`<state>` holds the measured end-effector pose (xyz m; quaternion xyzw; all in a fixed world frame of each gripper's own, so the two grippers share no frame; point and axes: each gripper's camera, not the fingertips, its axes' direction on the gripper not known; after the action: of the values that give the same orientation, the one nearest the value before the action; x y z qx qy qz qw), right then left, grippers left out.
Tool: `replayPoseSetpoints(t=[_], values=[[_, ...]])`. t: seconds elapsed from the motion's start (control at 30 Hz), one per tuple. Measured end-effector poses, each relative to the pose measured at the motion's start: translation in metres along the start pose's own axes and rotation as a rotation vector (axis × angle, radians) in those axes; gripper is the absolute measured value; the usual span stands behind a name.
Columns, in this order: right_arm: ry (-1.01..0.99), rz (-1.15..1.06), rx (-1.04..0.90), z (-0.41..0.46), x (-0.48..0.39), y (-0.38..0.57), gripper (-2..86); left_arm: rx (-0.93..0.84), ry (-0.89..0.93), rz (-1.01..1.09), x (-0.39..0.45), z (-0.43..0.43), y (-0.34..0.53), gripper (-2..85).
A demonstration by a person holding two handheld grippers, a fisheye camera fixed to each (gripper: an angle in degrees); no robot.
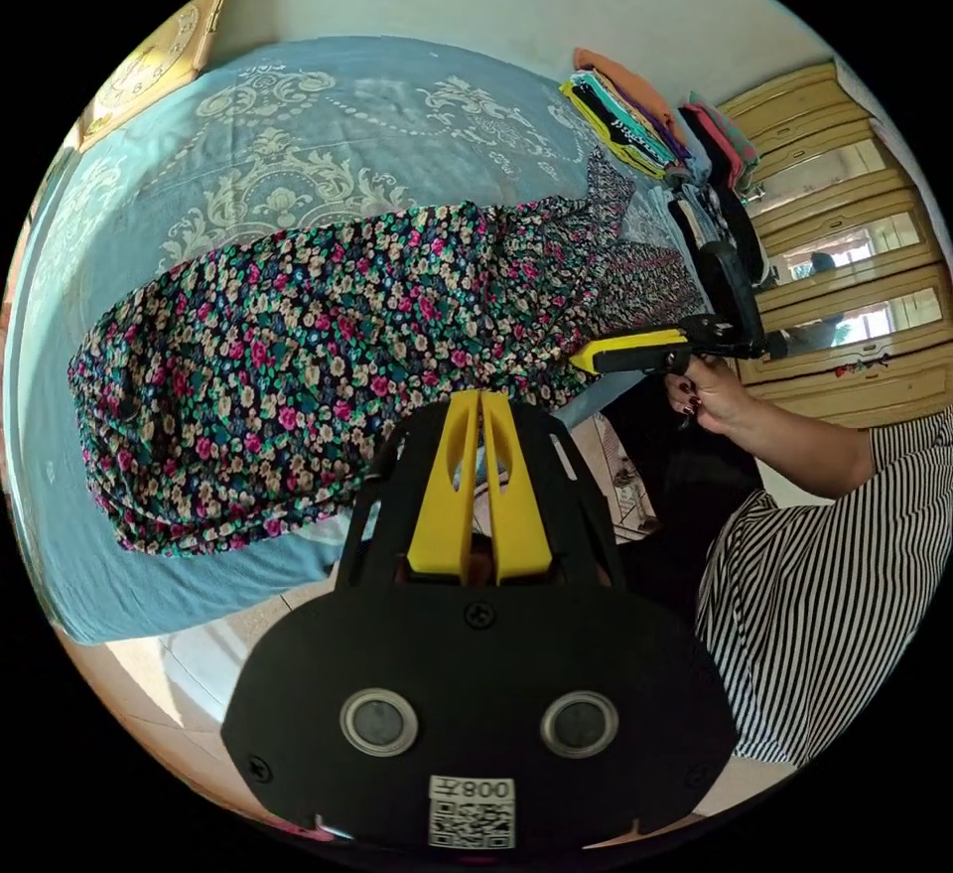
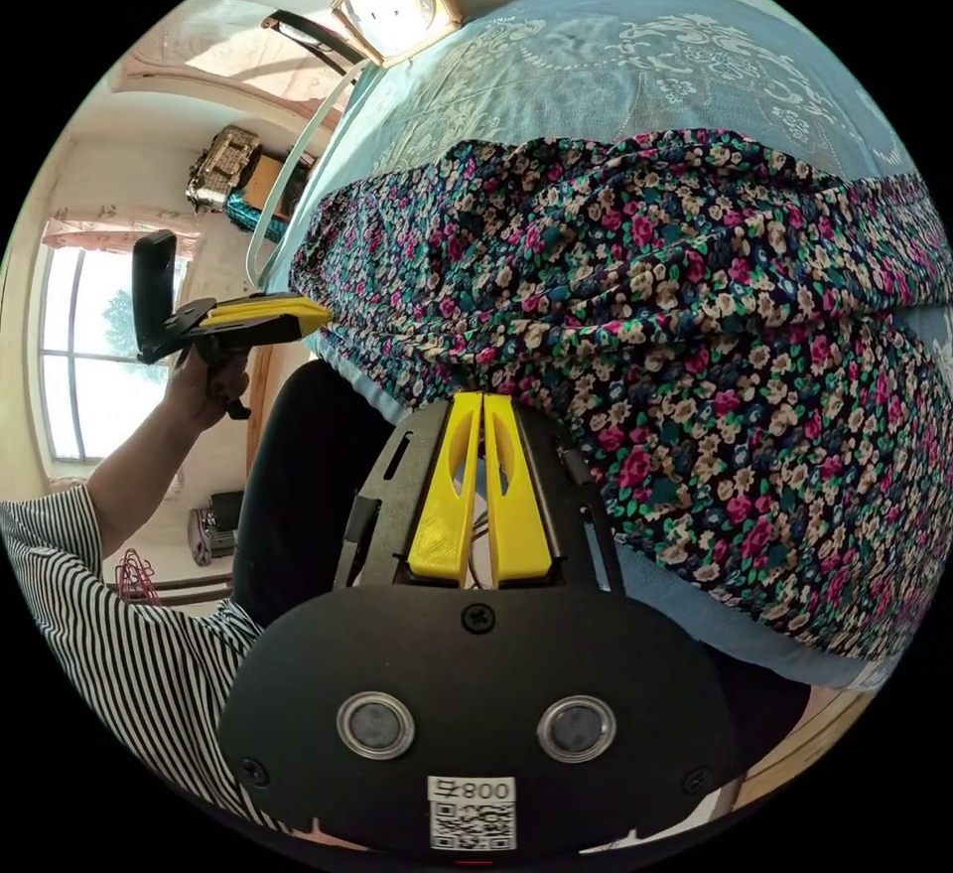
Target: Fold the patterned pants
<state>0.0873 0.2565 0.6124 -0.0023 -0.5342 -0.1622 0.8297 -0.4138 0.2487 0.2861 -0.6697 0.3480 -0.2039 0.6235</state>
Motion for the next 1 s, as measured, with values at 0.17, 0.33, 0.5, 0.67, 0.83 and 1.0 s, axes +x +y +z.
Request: replayPoseSetpoints(t=[0.17, 0.33, 0.5, 0.67, 0.83, 1.0], values=[[-0.028, -0.009, -0.013, -0.031, 0.002, 0.0, 0.2, -0.022, 0.055, 0.055, 0.032, 0.049, -0.054, 0.5], [0.042, 0.038, 0.112, -0.1, 0.021, 0.003, 0.7, -0.131, 0.067, 0.059, 0.043, 0.091, -0.076, 1.0], [0.115, 0.173, 0.216, -0.17, 0.065, -0.018, 3.6, -0.136, 0.053, 0.06, 0.053, 0.108, -0.085, 0.7], [0.208, 0.275, 0.218, -0.214, 0.094, -0.053, 5.2, -0.157, 0.055, 0.074, 0.064, 0.123, -0.098, 0.4], [0.233, 0.342, 0.174, -0.235, 0.109, -0.075, 6.3, -0.176, 0.041, 0.104, 0.073, 0.135, -0.109, 0.5], [0.25, 0.388, 0.107, -0.243, 0.115, -0.083, 5.3, -0.185, 0.037, 0.122, 0.082, 0.146, -0.117, 0.4]])
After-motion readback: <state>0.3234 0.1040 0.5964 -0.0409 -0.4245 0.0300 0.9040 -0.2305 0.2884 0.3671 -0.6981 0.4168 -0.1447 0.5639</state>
